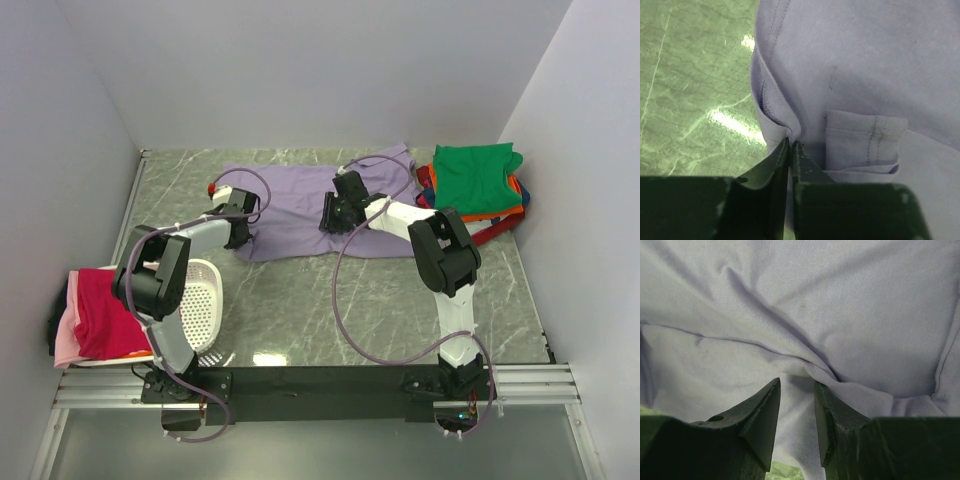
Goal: Fold and stack the t-shirts
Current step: Fold the tshirt
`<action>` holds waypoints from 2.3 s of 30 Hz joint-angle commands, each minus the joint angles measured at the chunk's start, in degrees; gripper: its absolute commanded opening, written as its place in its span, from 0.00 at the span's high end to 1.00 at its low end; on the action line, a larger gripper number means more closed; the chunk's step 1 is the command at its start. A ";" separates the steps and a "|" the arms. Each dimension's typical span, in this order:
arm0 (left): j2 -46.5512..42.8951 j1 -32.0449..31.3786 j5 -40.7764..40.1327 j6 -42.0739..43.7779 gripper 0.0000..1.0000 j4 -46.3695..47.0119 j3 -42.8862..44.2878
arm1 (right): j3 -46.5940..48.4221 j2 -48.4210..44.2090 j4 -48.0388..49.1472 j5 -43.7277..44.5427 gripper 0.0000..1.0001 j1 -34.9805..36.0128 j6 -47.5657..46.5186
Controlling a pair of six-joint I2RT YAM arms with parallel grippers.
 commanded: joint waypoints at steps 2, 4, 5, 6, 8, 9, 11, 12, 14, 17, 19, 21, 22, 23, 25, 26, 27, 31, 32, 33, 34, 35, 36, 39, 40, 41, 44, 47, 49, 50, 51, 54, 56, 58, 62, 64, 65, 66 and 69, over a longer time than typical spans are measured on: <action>-2.72 0.40 0.73 -0.44 0.91 -1.76 -1.91 | -1.46 1.09 -3.65 3.16 0.59 -0.78 -1.55; -4.05 0.75 0.20 -0.79 0.91 -2.90 -2.35 | -1.37 1.18 -3.83 3.16 0.59 -0.78 -1.55; -5.36 0.92 -0.07 -0.88 0.91 -3.25 -2.70 | -1.37 1.18 -3.83 3.25 0.59 -0.78 -1.55; -5.98 1.10 -0.24 -0.88 0.91 -3.52 -2.88 | -1.29 1.27 -4.00 3.25 0.59 -0.69 -1.55; -7.91 1.80 -0.42 -0.88 0.92 -4.22 -3.75 | -1.02 1.35 -4.18 3.43 0.59 -0.78 -1.55; -8.62 2.24 -0.60 -0.96 0.93 -4.31 -4.02 | -0.93 1.44 -4.27 3.51 0.59 -0.78 -1.55; -10.11 2.77 -0.77 -1.05 0.94 -4.92 -5.07 | -0.85 1.53 -4.44 3.51 0.59 -0.87 -1.55; -10.55 2.94 -0.95 -1.23 0.94 -5.01 -5.34 | -0.85 1.44 -4.44 3.60 0.59 -0.78 -1.46; -11.96 3.38 -1.04 -1.49 0.94 -5.01 -6.30 | -0.58 1.62 -4.71 3.69 0.59 -0.78 -1.55; -13.28 3.82 -0.77 -1.76 0.97 -4.92 -7.36 | -0.41 1.71 -4.88 3.69 0.59 -0.69 -1.63; -13.63 4.09 -1.03 -2.11 0.98 -5.71 -7.45 | -0.41 1.71 -4.97 3.69 0.59 -0.78 -1.64; -14.60 4.09 -1.74 -2.46 0.99 -6.15 -7.97 | -0.41 1.62 -4.97 3.69 0.59 -0.78 -1.63; -14.95 4.09 -2.00 -2.63 0.99 -6.68 -8.24 | -0.41 1.62 -4.97 3.69 0.59 -0.78 -1.63; -15.82 4.09 -2.44 -2.90 0.99 -7.03 -8.59 | -0.41 1.71 -4.97 3.69 0.59 -0.78 -1.63; -16.71 4.18 -2.53 -3.69 0.97 -7.82 -9.03 | -0.41 1.62 -4.97 3.69 0.59 -0.78 -1.72; -17.58 4.09 -2.44 -3.86 0.94 -8.00 -9.29 | -0.41 1.71 -4.97 3.69 0.59 -0.69 -1.72; -18.02 4.09 -2.44 -4.21 0.91 -8.26 -9.55 | -0.32 1.71 -5.06 3.69 0.59 -0.69 -1.72; -19.43 4.09 -2.45 -4.31 0.76 -7.92 -9.47 | -0.23 1.79 -5.23 3.69 0.59 -0.78 -1.81; -19.26 4.09 -2.01 -4.22 0.75 -7.04 -8.69 | -0.23 1.88 -5.23 3.69 0.59 -0.78 -1.81; -19.09 4.00 -0.44 -3.61 0.74 -6.43 -8.24 | -0.23 1.71 -5.15 3.78 0.59 -0.78 -1.81; -18.91 4.09 0.36 -3.34 0.73 -5.72 -7.72 | -0.32 1.79 -5.23 3.78 0.59 -0.78 -1.81; -18.30 4.09 1.33 -3.08 0.73 -5.28 -6.49 | -0.14 1.88 -5.23 3.86 0.59 -0.78 -1.72; -18.03 4.09 2.21 -2.55 0.73 -3.97 -6.05 | -0.06 1.79 -5.23 3.86 0.59 -0.78 -1.64; -16.28 4.09 6.25 -0.28 0.72 0.50 -5.07 | -0.23 1.79 -5.32 4.04 0.59 -0.78 -1.55; -15.66 4.09 8.78 0.26 0.71 1.48 -4.90 | -0.23 1.79 -5.23 4.04 0.59 -0.69 -1.55; -14.61 4.09 9.85 0.61 0.71 2.62 -4.55 | -0.23 1.79 -5.23 4.04 0.59 -0.69 -1.55; -13.11 4.09 14.95 1.84 0.70 6.76 -4.46 | -0.23 1.71 -5.23 4.13 0.59 -0.69 -1.55; -10.56 4.09 18.37 2.64 0.69 7.64 -3.41 | -0.23 1.79 -5.23 4.13 0.59 -0.69 -1.55; -8.99 4.09 18.74 2.90 0.69 7.47 -3.05 | -0.14 1.79 -5.32 4.13 0.59 -0.61 -1.55; -8.54 4.09 18.30 2.81 0.69 7.38 -3.05 | -0.23 1.71 -5.32 4.13 0.59 -0.69 -1.55; -8.19 4.09 18.12 2.99 0.68 7.38 -3.05 | -0.23 1.79 -5.15 4.13 0.59 -0.69 -1.55; -7.31 4.09 18.21 2.99 0.68 7.91 -3.14 | -0.14 1.79 -5.23 4.22 0.59 -0.69 -1.55; -6.25 4.09 17.86 2.90 0.68 7.73 -2.70 | -0.14 1.79 -5.32 4.22 0.59 -0.60 -1.55; -5.46 4.09 17.42 2.90 0.68 7.56 -2.44 | -0.14 1.79 -5.32 4.22 0.59 -0.69 -1.63; -5.72 4.09 17.51 2.99 0.78 7.56 -2.96 | -0.23 1.79 -5.23 4.30 0.59 -0.69 -1.55; -6.51 4.09 16.98 3.08 0.86 7.38 -3.40 | -0.23 1.79 -5.23 4.39 0.59 -0.69 -1.55; -6.78 4.18 16.81 3.16 0.89 7.21 -3.58 | -0.14 1.79 -5.32 4.39 0.59 -0.69 -1.55; -7.13 4.18 16.54 3.17 0.95 6.86 -3.67 | -0.23 1.71 -5.32 4.31 0.59 -0.61 -1.55; -8.97 4.70 14.87 2.55 0.99 5.80 -4.28 | -0.14 1.79 -5.32 4.39 0.59 -0.52 -1.55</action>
